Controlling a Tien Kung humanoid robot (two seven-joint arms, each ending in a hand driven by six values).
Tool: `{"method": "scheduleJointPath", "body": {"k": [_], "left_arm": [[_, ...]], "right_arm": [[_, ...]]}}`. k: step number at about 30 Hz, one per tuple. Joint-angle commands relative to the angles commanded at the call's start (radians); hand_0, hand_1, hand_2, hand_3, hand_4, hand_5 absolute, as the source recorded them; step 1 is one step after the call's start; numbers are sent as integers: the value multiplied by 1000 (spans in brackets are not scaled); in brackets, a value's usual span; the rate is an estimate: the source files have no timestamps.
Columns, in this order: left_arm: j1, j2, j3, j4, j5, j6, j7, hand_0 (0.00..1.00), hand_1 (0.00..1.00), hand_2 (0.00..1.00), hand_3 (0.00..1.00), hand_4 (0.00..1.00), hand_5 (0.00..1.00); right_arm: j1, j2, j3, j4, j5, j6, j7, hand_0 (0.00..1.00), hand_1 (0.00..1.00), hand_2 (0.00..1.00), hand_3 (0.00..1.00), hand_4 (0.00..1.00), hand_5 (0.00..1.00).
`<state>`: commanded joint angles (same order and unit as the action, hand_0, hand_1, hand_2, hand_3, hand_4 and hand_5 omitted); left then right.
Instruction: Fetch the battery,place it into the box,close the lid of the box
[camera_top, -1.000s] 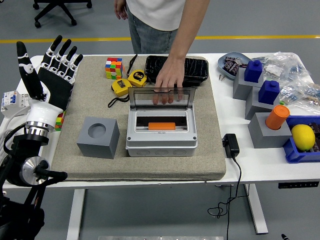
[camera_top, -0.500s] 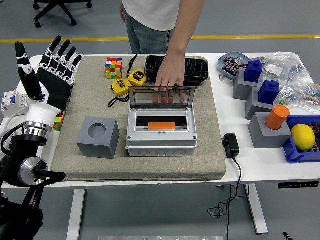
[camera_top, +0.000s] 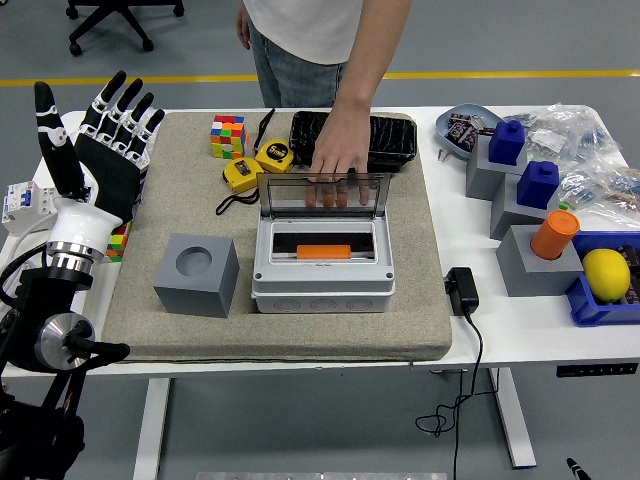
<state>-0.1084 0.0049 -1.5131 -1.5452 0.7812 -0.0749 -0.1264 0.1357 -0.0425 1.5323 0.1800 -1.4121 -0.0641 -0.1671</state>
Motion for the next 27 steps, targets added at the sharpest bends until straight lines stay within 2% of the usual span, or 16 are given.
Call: {"method": "scheduleJointPath", "body": {"k": [2, 7, 8, 12, 13, 14, 17, 22, 27], "left_arm": [[1, 1, -5, -1, 3, -1, 0, 879, 896, 850, 811, 998, 985], [5, 7, -11, -2, 11, -1, 1, 879, 896, 850, 811, 998, 985], [6, 8, -11, -4, 24, 1, 1, 918, 898, 847, 802, 998, 998], [7, 16, -3, -19, 185, 41, 27, 918, 898, 847, 802, 998, 998], [1, 27, 9, -18, 231, 55, 38, 918, 898, 847, 802, 998, 998], [-7, 39, 22, -15, 270, 64, 48, 963, 916, 847, 808, 998, 998], [-42, 75, 63, -5, 400, 83, 78, 963, 916, 847, 808, 998, 998], [-100, 121, 147, -7, 608, 98, 132, 975, 913, 846, 812, 998, 998], [-153, 130, 212, 17, 816, 98, 171, 986, 914, 845, 815, 998, 998]], "right_arm": [[0, 0, -2, 0, 2, 0, -1, 764, 691, 713, 764, 998, 998], [0, 0, -7, 0, 4, 0, -2, 764, 691, 713, 764, 998, 998], [-1, 1, -7, 0, 5, 0, -2, 765, 691, 713, 764, 998, 998], [-2, 2, -8, 0, 5, 1, -3, 765, 691, 713, 764, 998, 998], [-2, 2, -9, 0, 5, 1, -4, 765, 691, 713, 764, 998, 998], [-1, 2, -8, 0, 4, 1, -4, 765, 691, 713, 764, 998, 998], [2, 1, -7, 0, 5, 1, -2, 765, 691, 713, 764, 998, 998], [7, -2, -5, 0, 4, 0, 0, 763, 691, 712, 764, 998, 998], [5, -2, 2, 0, -5, 0, -3, 764, 691, 712, 764, 998, 998]]}}
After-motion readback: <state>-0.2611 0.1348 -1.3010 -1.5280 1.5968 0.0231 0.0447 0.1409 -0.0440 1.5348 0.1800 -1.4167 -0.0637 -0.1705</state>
